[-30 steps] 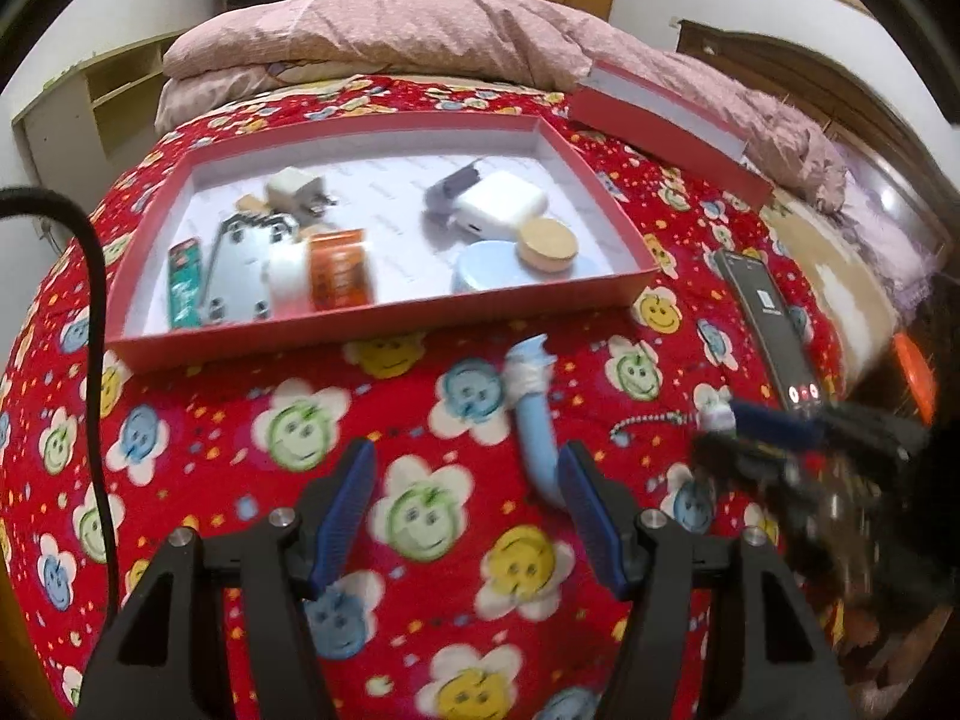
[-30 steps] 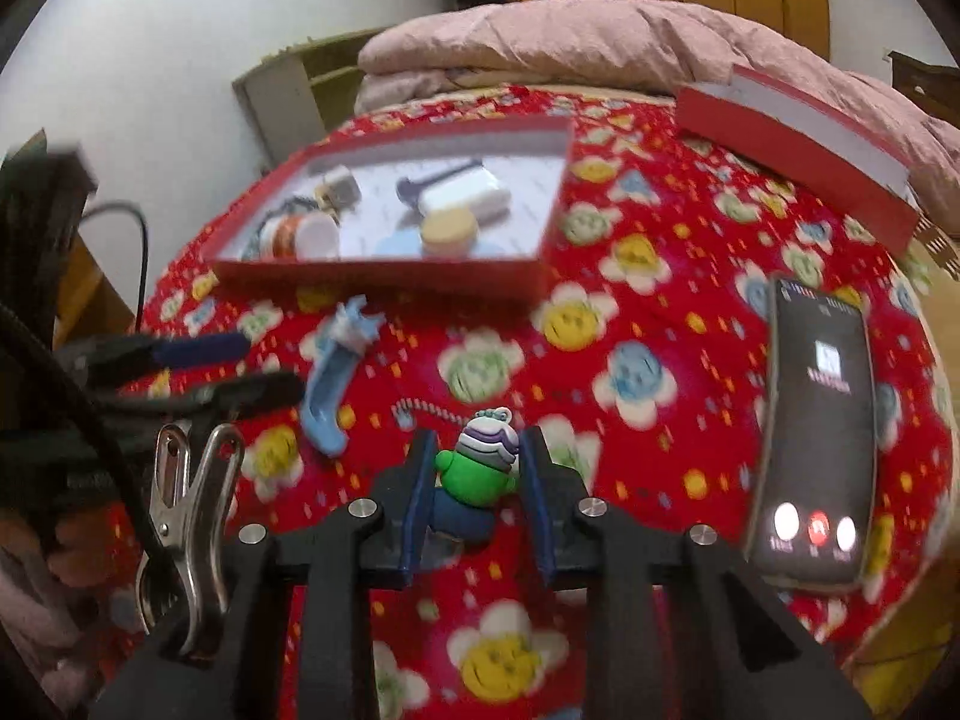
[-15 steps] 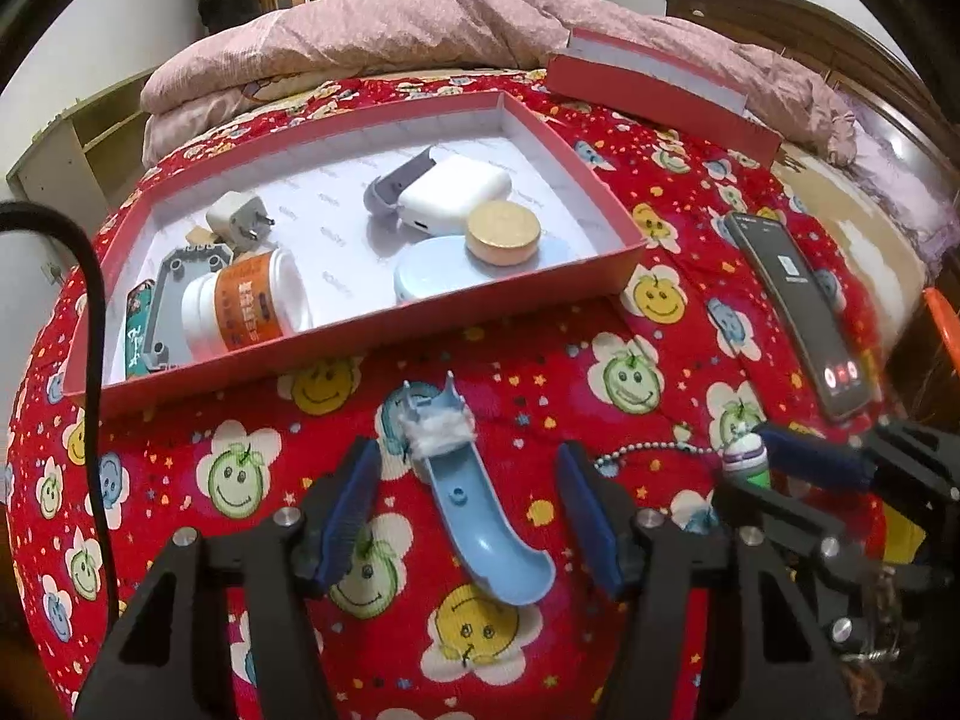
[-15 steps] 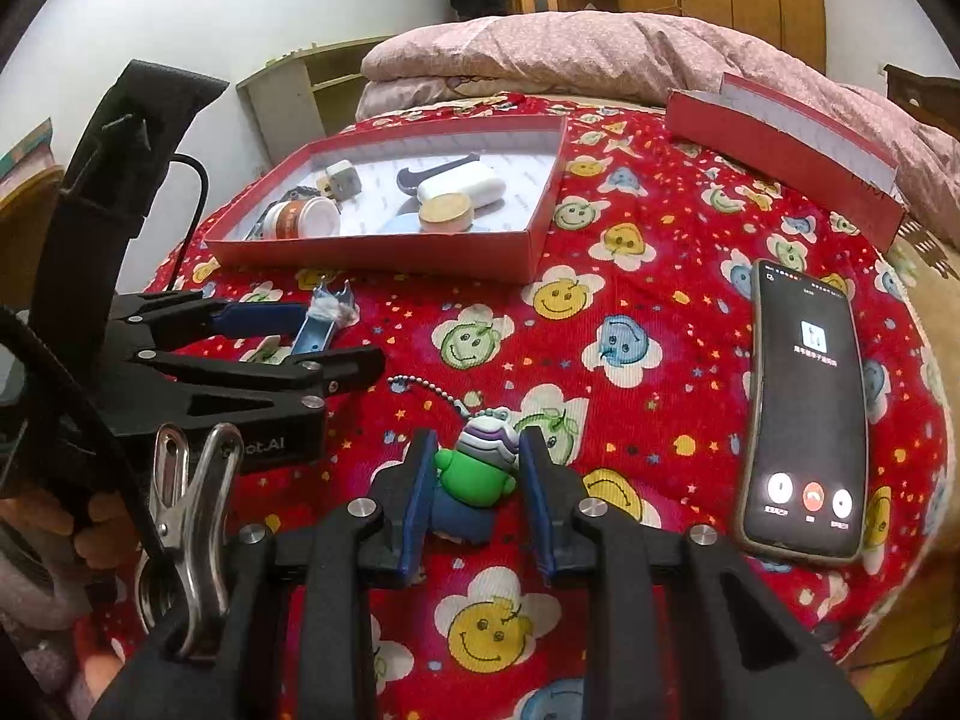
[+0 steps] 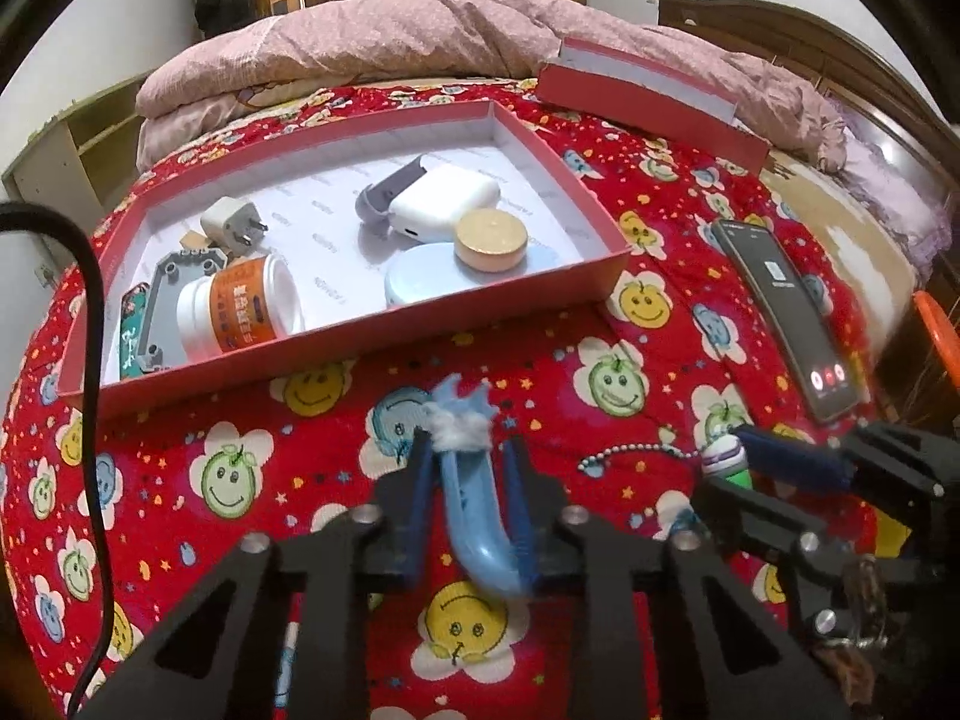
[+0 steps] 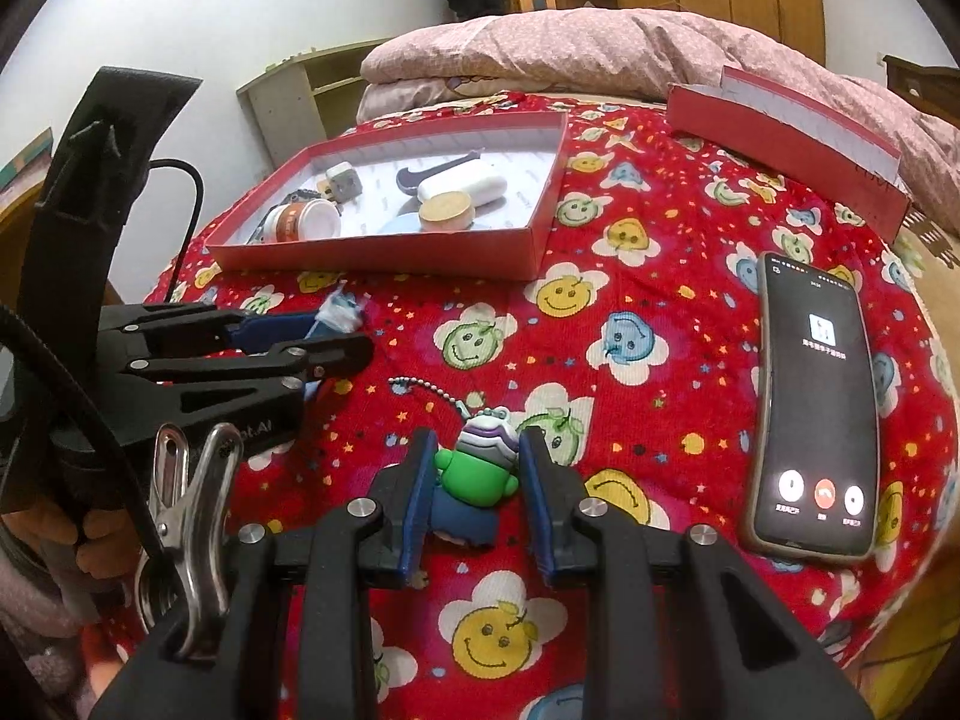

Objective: Organize rigid objects
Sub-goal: 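Lift the toy figure with the right gripper while the left gripper grasps its blue slide, then carry the blue slide with the left gripper while the right gripper carries the figure over the tray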

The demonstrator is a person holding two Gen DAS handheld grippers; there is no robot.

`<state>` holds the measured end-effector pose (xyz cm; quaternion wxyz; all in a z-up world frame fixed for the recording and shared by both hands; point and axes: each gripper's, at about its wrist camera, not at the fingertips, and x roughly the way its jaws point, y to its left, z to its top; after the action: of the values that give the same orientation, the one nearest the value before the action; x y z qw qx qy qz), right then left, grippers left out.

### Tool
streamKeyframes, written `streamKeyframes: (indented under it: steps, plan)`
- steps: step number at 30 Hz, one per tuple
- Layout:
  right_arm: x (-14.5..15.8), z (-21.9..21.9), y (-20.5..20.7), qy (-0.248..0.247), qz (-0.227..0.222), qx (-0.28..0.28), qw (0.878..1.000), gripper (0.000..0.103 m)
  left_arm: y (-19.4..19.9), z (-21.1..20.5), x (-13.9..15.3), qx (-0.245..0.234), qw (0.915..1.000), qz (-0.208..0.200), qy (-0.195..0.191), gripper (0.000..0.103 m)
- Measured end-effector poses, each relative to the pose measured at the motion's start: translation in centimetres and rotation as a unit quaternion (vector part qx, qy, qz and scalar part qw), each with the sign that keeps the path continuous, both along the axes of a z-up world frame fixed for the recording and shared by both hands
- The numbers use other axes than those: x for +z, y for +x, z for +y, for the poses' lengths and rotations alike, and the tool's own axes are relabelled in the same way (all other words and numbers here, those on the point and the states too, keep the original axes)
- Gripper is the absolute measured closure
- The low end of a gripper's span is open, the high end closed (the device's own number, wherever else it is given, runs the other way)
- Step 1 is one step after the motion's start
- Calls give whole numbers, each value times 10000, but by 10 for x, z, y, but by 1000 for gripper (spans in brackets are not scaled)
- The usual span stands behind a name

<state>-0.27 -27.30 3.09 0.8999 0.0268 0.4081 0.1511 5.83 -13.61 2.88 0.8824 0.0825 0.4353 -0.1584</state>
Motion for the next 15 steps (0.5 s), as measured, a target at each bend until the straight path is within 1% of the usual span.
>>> streamKeyframes:
  steps: [2,6,15]
  plan:
    - [0,0,0,21,-6,-10,10000,74,1,4,1,22,9999,50,-107,86]
    - [-1,-1,0,21,6,-25,10000,74,0,11,2,27,9994,137,-308,86]
    - [3,-2,-2,156,3,-104,9998,74,-9,26,10,54,9992,86,-380,86]
